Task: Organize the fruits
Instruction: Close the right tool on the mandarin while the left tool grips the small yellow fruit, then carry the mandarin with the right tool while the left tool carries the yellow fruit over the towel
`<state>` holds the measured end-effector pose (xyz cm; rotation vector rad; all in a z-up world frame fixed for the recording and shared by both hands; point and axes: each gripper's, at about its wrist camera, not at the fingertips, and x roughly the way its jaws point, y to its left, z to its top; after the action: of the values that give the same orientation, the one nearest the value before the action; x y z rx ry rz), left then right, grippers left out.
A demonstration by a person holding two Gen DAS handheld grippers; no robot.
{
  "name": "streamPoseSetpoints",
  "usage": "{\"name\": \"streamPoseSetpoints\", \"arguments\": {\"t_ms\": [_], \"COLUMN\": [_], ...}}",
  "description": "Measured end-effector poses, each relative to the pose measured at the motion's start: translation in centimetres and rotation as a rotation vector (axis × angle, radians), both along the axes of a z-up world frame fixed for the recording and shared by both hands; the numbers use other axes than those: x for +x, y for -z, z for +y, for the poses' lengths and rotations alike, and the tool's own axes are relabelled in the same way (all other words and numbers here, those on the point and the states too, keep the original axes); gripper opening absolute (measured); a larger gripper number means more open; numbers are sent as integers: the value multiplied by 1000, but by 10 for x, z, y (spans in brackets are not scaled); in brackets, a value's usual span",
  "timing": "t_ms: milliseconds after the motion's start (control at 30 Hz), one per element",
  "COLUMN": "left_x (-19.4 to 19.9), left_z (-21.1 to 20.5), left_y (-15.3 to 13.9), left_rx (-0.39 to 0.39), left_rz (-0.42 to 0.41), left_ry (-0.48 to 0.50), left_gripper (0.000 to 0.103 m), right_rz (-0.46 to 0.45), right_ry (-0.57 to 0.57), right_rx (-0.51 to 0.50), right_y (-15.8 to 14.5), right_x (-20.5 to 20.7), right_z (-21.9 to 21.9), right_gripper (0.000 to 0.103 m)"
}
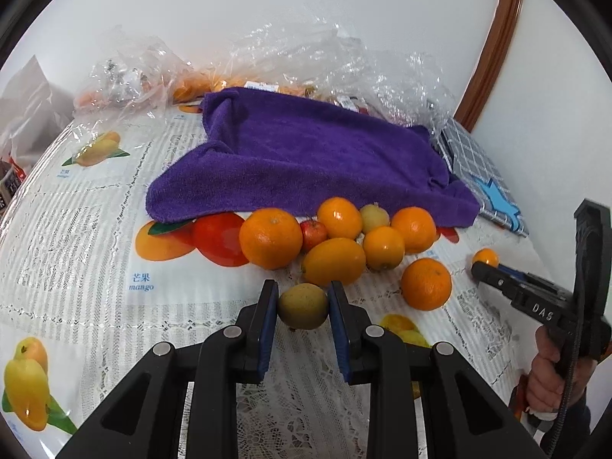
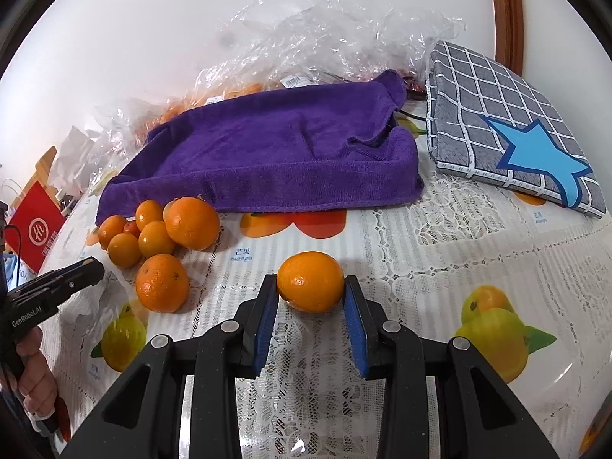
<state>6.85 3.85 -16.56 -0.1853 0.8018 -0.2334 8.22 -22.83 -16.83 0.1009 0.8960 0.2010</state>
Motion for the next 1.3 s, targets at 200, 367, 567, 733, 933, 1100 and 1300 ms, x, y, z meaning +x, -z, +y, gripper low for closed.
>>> {"name": "streamPoseSetpoints", "arguments": {"t_ms": [200,367,567,733,933,1100,1300], "left_x": [0,-3,-1,6,14,25,46], "left_z": [11,16,21,29,38,36,25], "left_y": [-4,-13,-32,-50,-62,-71,-82], "left_rx": [-38,-39,-24,-44,-53,-46,-22], "left_rz": [-12,-43,-82,-123,-147,-162,-176], "left_ry": [-36,-60,-80,-95,-117,-123,-122], "left_gripper": [25,25,25,25,25,25,25], "right_rz": [-24,-26,-45,-61,-85,-108,-151], "right_ry": [-7,-6,-6,12,8,17,23], "right_rx": [-22,-42,-47,-53,-40,-28,-41], "right_y": [-3,-5,-16,-30,-42,-53,-67], "right_x": [-9,-13,-16,-8,1,12,30], "right_z": [3,6,7,10,17,18,16], "right_gripper": [34,34,34,34,34,34,34]}}
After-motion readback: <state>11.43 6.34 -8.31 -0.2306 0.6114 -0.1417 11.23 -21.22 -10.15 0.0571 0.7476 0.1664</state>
